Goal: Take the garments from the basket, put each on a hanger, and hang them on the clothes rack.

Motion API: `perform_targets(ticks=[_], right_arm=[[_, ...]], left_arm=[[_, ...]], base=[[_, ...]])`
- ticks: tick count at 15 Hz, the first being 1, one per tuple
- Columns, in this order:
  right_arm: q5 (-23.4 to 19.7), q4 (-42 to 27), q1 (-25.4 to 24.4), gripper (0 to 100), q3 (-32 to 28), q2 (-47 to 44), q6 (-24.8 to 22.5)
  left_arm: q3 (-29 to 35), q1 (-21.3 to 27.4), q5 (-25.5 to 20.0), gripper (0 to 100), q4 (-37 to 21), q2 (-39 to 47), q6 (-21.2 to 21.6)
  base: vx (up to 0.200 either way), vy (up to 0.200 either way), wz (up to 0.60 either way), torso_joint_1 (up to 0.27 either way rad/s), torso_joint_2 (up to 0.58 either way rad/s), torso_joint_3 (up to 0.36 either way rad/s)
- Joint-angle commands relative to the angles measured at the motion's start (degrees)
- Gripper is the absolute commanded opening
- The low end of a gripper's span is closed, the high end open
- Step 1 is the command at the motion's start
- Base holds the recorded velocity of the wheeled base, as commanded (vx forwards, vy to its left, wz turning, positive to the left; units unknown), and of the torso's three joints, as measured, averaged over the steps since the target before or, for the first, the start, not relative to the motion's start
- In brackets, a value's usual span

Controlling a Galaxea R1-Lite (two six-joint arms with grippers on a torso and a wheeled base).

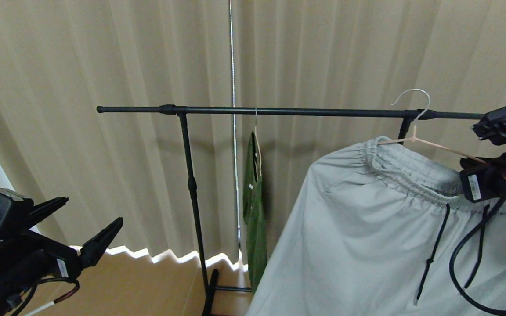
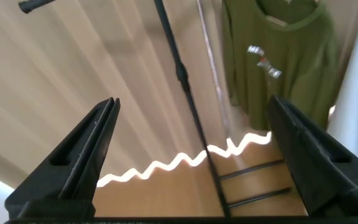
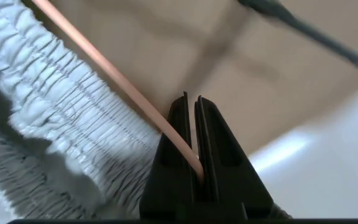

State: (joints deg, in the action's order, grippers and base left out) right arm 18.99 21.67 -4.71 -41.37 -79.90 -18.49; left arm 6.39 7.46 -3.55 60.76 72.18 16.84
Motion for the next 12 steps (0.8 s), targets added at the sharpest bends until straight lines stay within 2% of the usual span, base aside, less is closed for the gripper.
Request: perform_targets(ticks=[1, 3, 12], right_arm=[[1.49, -1.11, 4.44, 0, 0.95, 2.11, -0.58], [3.95, -0.93, 4.88, 0, 1.38, 1.76, -0.49], [4.39, -0.23, 4.79, 0, 1.65, -0.61, -0.4]], left_arm=[[0.03, 0.01, 0.03, 100, 0.5, -0.29, 0.04], [-0.15, 0.01, -0.06, 100, 1.82, -0.99, 0.13], [-0.41, 0.19, -0.14, 100, 2.08, -1.34, 0.13]], base=[[0.0, 0.0, 0.0, 0.0, 0.0, 0.0], [0.0, 0.0, 0.0, 0.0, 0.0, 0.0], [0.2, 0.0, 0.0, 0.004, 0.0, 0.003]])
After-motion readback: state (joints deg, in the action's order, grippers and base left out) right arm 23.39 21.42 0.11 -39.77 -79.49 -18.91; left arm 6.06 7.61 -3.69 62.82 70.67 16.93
